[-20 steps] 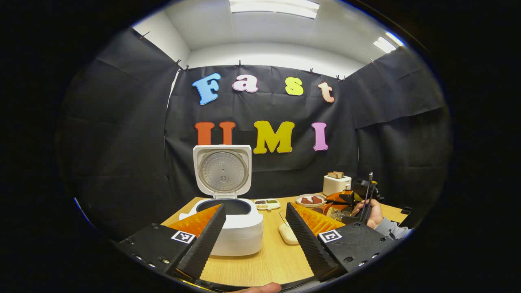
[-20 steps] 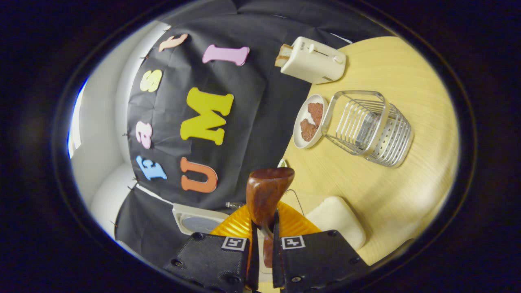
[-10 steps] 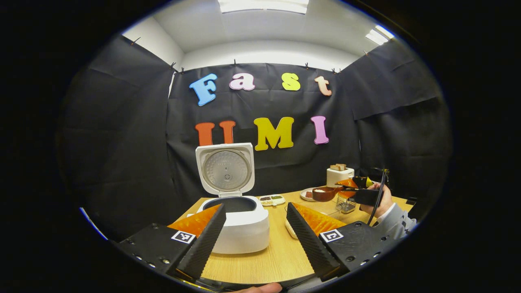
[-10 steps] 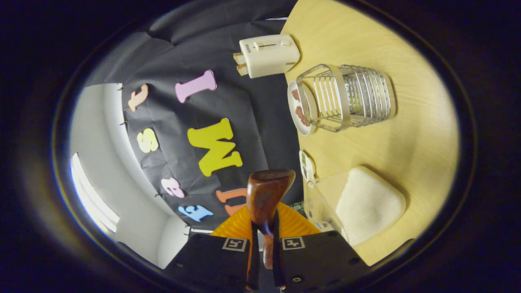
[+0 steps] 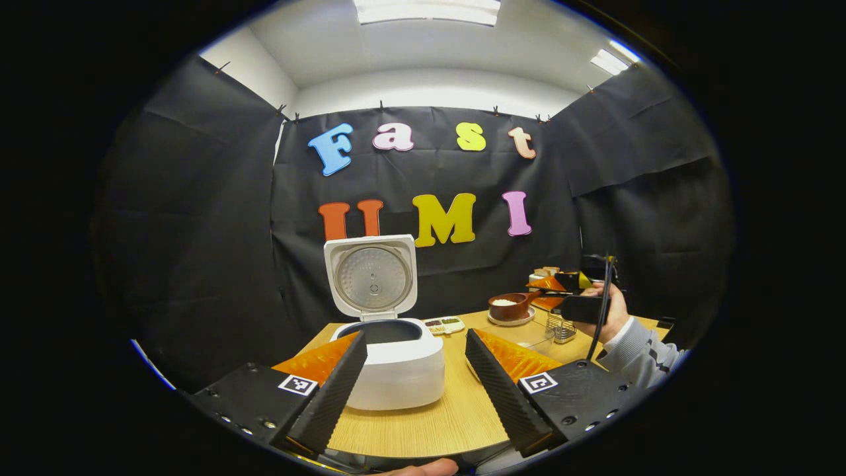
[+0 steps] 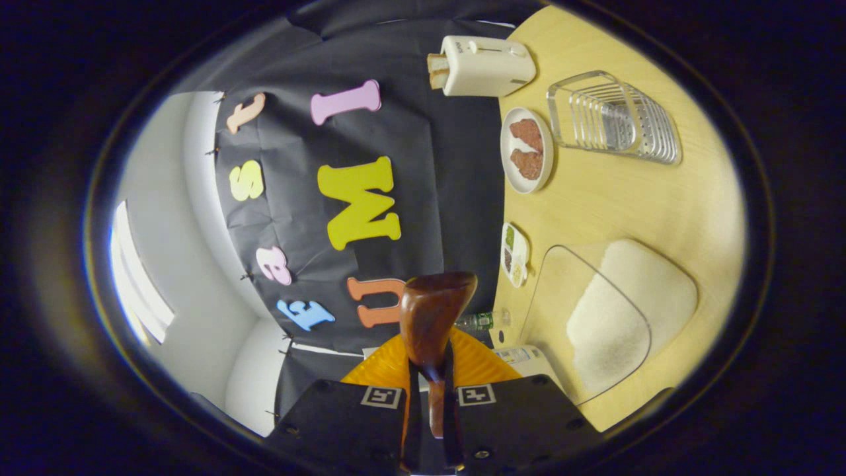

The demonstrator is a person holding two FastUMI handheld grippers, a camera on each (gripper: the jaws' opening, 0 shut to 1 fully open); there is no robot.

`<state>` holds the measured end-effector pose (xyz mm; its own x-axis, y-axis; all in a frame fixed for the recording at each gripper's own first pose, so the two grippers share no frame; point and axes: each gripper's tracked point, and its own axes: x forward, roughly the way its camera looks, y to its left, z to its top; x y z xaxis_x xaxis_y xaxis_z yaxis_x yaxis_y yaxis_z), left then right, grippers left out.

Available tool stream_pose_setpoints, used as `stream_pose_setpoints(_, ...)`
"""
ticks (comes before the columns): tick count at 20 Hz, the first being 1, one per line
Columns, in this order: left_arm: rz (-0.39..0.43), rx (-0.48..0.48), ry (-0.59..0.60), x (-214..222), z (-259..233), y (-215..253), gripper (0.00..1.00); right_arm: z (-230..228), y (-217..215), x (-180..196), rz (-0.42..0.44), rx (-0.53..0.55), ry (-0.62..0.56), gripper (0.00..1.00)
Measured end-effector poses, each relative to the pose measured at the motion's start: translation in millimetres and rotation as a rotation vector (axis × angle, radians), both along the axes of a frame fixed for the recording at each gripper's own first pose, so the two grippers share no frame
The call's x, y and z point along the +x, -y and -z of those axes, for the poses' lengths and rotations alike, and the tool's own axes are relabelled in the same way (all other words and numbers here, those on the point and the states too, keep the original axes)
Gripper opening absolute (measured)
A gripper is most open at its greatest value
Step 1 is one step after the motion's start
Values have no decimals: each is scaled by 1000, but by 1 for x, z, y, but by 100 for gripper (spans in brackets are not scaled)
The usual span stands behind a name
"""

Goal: Close the left gripper, press the button to open the rice cooker; take a wooden spoon from the chopstick holder with the right hand, scoop a spoonful of rice and pour it into the rice cooker, then put the wooden spoon back into the chopstick holder.

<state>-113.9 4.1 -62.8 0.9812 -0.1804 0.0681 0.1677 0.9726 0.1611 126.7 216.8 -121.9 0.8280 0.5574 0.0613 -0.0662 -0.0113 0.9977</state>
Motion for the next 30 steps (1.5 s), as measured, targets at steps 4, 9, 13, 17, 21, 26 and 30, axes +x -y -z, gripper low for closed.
stream_pose_setpoints(4,-20,-18,1,-9,5,-25,96,-21,-53,-4,-53,-45,44,17)
stream_pose_setpoints(9,-50,-10,-1,-13,11,-48,96,-44,-116,3,-86,-81,70,17)
stream_pose_setpoints(13,-54,-28,-8,-13,10,-54,95,-47,-163,9,-120,-222,112,17)
stream_pose_setpoints(17,-58,-11,-9,-14,15,-59,95,-58,-195,22,-115,-414,208,18)
stream_pose_setpoints(21,-99,-32,-12,-10,18,-72,95,-59,-223,27,-101,-612,306,18)
stream_pose_setpoints(26,-139,-63,-46,-6,29,-85,96,-59,-258,24,-59,-851,513,17)
stream_pose_setpoints(30,-192,-31,-61,-1,29,-89,96,-60,-280,15,-26,-1074,728,18)
